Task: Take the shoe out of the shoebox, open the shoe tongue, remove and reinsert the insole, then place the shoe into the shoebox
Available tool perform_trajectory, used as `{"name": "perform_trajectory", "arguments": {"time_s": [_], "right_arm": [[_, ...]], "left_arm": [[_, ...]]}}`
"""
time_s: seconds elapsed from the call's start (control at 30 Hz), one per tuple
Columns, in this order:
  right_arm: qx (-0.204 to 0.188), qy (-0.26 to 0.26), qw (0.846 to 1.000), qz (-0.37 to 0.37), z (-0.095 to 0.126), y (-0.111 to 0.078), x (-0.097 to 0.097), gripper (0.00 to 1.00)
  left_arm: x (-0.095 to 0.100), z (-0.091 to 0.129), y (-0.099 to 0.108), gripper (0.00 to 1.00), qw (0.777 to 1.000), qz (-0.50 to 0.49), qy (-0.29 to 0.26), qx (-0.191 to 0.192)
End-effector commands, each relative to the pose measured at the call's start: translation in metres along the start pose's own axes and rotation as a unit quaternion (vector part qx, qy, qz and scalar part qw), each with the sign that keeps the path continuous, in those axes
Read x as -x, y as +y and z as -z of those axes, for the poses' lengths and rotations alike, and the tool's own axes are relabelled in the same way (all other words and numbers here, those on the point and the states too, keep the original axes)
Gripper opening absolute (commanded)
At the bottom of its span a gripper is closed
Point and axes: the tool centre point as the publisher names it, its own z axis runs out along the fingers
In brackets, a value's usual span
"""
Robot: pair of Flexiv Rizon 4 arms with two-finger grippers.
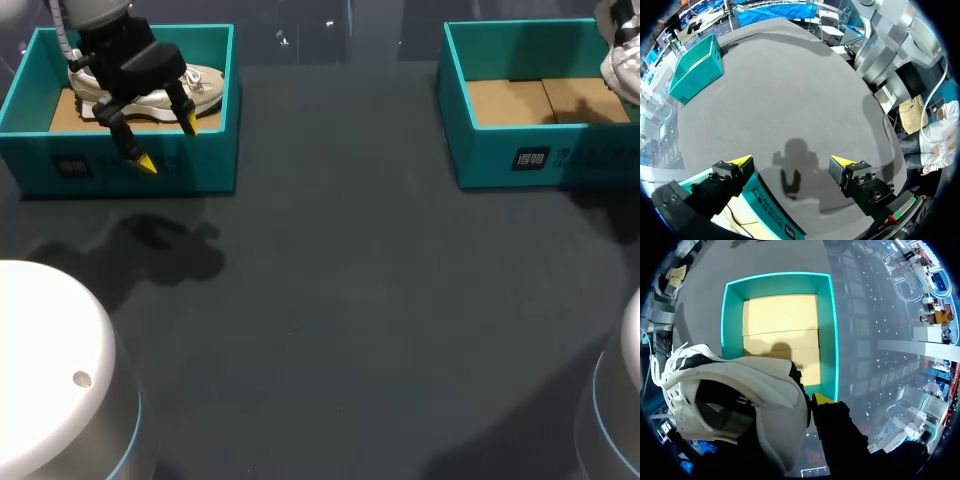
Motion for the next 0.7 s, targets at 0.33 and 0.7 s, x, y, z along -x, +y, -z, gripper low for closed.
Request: {"name": "perform_trajectory", "arguments": {"time_s": [0.33,0.7], "right_arm": [[0.039,0.033,0.931,-0.361,-0.002,-0.039,-0.020,0.00],[0.028,0.031,0.904,-0.426,-0.004,-0.034,-0.035,0.00]], "left_arm": [[0.000,0.000,0.000,1.00,1.000,0.000,0.000,0.001],[0.000,0.000,0.000,1.00,1.000,0.000,0.000,0.001]]}}
